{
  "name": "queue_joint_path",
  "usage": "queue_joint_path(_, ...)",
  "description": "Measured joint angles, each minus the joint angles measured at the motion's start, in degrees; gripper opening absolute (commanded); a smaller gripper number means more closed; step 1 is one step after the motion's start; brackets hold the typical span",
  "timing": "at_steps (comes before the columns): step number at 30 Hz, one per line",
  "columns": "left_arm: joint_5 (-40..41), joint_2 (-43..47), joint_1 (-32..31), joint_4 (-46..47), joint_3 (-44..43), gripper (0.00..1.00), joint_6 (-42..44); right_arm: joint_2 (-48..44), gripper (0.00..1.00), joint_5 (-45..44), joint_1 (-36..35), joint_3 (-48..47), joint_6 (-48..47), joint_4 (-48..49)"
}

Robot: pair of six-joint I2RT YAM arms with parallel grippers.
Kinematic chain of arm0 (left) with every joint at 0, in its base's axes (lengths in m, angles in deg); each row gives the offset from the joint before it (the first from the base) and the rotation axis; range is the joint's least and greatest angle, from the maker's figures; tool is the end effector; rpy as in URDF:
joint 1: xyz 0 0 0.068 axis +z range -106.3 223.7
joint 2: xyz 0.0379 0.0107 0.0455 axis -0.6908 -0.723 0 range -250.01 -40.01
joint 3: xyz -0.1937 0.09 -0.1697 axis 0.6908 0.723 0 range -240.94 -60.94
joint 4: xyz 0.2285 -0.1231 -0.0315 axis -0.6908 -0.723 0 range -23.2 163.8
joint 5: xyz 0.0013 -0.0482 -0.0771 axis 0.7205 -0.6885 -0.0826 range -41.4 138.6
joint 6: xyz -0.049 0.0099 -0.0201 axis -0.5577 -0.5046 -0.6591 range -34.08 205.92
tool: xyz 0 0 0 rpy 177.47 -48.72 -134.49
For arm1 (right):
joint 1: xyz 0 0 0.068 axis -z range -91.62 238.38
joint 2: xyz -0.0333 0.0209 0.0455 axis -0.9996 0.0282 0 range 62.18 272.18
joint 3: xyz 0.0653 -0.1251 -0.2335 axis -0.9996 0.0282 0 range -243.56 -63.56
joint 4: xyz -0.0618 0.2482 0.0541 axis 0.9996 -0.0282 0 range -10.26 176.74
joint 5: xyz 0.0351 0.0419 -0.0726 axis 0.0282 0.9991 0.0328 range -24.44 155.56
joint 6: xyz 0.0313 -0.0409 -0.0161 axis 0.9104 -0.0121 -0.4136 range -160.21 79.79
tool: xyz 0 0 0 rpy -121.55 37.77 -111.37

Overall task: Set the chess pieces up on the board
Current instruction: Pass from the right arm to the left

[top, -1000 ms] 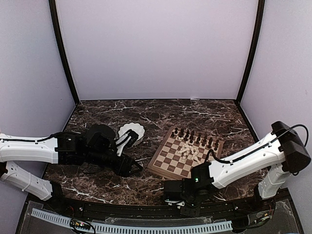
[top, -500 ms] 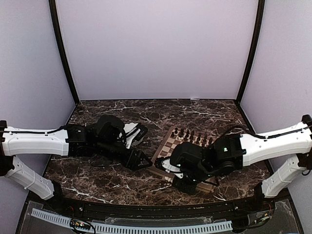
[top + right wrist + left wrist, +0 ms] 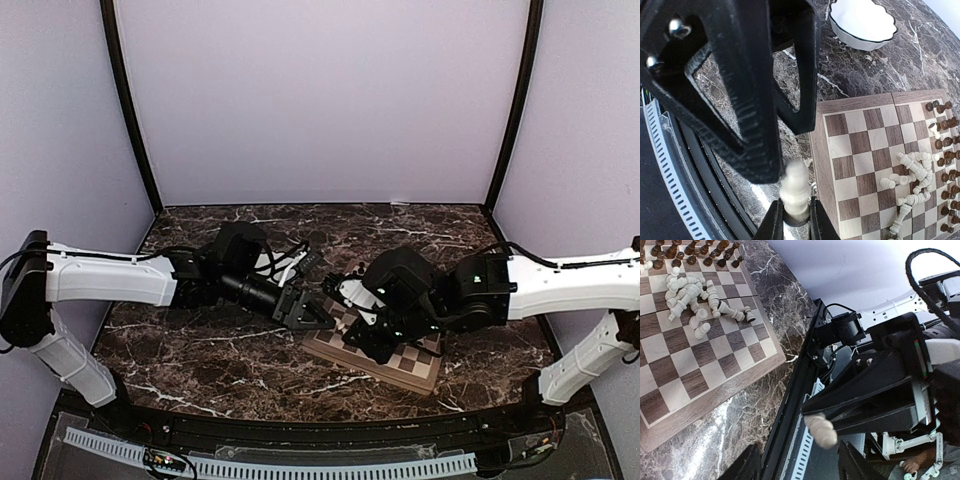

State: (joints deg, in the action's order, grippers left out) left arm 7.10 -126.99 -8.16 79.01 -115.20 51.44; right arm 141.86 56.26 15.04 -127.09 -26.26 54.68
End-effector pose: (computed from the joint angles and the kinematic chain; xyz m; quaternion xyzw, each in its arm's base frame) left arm 0.1878 -0.2772 0.2487 0.3024 0.7626 -0.5528 0.1465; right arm 0.0908 0.2832 0.2813 -0.4362 0.8232 0.1906 0.3095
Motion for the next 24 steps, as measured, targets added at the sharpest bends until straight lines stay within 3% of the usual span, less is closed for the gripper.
queue_joint_path(8, -5.84, -3.52, 0.81, 4.98, -0.13, 0.39, -3.67, 2.71, 0.08, 0.94, 0.11, -1.79, -1.81, 0.70)
queue_joint_path(17, -8.44, -3.76, 1.68, 6.36, -0.15, 0.16, -4.55, 2.73, 0.09, 0.87, 0.28, -1.99, -2.34, 1.05)
queue_joint_path(19, -8.85, -3.76, 1.90, 6.62, -0.17, 0.13, -4.61, 2.84, 0.17, 0.85, 0.28, -1.99, -2.47, 1.25)
queue_joint_path(22, -8.85, -3.98, 2.25, 5.99, -0.66, 0.11, -4.15, 2.97, 0.39, 0.48, 0.33, -2.03, -2.19, 1.31)
queue_joint_path(24, -8.09, -4.22, 2.40, 4.39, -1.86, 0.11, -3.13, 2.51, 0.48, 0.17, 0.61, -1.88, -1.18, 1.11)
